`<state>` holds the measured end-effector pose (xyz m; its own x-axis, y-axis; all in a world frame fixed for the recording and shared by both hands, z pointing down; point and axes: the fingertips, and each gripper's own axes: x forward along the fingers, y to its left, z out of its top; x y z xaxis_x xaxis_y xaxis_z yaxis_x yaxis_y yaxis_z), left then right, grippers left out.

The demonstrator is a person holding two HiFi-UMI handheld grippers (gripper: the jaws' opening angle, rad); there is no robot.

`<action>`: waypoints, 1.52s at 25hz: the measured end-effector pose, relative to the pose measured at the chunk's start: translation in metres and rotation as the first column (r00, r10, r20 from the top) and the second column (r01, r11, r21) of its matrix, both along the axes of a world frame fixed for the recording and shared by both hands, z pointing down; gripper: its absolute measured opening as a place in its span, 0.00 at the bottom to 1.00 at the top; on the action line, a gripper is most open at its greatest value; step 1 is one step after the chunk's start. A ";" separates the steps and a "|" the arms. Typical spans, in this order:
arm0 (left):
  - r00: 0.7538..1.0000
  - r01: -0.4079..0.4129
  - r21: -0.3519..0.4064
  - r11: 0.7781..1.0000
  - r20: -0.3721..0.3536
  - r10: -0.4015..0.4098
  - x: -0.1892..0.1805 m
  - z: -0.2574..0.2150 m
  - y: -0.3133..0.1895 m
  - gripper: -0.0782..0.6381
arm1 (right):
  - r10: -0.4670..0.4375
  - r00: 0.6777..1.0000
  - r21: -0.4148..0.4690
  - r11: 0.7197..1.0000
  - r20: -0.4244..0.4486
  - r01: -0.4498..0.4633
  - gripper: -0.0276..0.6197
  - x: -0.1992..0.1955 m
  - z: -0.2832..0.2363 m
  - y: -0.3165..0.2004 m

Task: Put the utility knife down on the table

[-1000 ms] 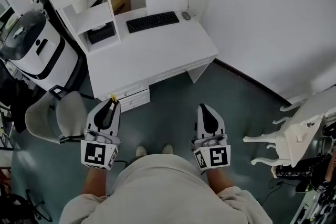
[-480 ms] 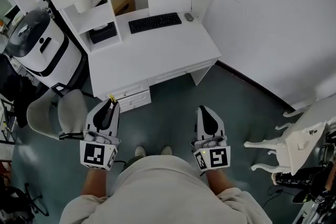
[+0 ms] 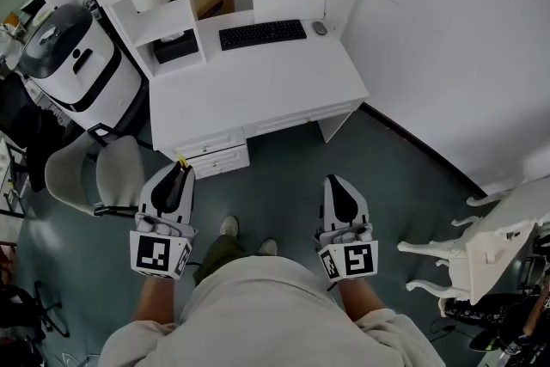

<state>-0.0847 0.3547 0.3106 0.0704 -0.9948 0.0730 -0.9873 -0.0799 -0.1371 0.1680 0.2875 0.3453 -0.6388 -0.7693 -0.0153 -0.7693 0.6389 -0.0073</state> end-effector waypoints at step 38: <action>0.978 -0.205 -0.058 0.977 -0.050 0.202 -0.146 0.047 -0.270 0.20 | 0.149 0.986 0.029 0.989 -0.069 -0.147 0.05 -0.165 -0.008 -0.232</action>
